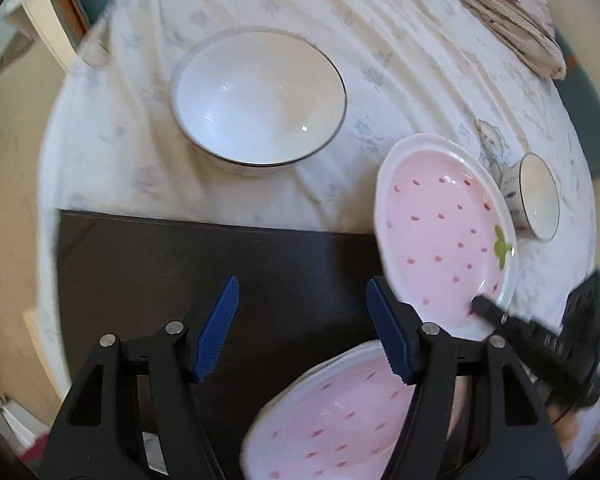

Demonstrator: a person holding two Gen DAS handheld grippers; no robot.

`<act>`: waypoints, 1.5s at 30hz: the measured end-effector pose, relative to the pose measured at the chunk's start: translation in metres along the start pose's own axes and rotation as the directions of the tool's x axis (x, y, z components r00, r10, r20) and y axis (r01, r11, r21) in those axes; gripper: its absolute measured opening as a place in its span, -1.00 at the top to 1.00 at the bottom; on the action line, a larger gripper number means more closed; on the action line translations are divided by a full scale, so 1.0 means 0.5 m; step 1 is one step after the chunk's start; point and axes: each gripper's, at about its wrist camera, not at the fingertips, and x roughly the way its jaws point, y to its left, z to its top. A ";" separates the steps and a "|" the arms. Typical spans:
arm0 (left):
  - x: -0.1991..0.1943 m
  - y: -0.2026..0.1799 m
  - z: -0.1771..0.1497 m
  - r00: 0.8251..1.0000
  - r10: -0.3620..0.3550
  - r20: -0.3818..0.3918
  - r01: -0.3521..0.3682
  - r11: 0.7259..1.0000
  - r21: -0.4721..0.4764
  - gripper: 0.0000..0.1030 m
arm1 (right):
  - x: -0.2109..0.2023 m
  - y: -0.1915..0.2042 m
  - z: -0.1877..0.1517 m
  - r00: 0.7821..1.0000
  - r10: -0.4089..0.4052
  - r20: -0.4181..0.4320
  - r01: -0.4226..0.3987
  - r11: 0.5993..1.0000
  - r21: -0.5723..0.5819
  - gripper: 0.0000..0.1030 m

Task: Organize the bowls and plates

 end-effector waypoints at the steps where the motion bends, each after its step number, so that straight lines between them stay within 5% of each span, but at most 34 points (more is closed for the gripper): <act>1: 0.007 -0.005 0.007 1.000 -0.013 -0.011 0.013 1.000 -0.012 -0.22 | -0.002 -0.004 0.002 1.000 0.019 -0.003 -0.019 1.000 0.002 0.68; 4: 0.025 -0.031 0.027 0.998 -0.052 -0.023 0.051 0.998 -0.023 -0.22 | -0.022 0.000 0.011 0.999 -0.026 0.023 0.027 0.999 -0.037 0.62; 11: 0.072 -0.076 0.064 0.998 -0.035 -0.048 0.035 0.999 -0.010 -0.13 | -0.049 -0.043 0.070 0.998 0.027 0.056 -0.029 0.999 0.037 0.62; 20: 0.132 -0.097 0.080 0.994 -0.045 -0.102 0.044 0.999 -0.015 0.25 | -0.029 -0.061 0.129 0.994 0.088 0.063 -0.093 0.993 0.078 0.62; 24: 0.140 -0.098 0.079 0.988 -0.121 -0.092 0.118 0.993 -0.029 0.61 | -0.005 -0.056 0.138 0.995 0.097 0.039 -0.099 0.993 0.057 0.62; 34: 0.122 -0.083 0.061 0.994 -0.108 -0.036 0.106 0.994 -0.040 0.64 | 0.025 -0.017 0.132 0.997 0.064 0.051 -0.060 0.996 -0.061 0.58; 45: 0.030 -0.037 0.043 0.983 -0.185 0.017 0.185 0.982 -0.047 0.74 | -0.015 0.008 0.117 0.991 0.118 0.070 -0.109 0.987 -0.118 0.74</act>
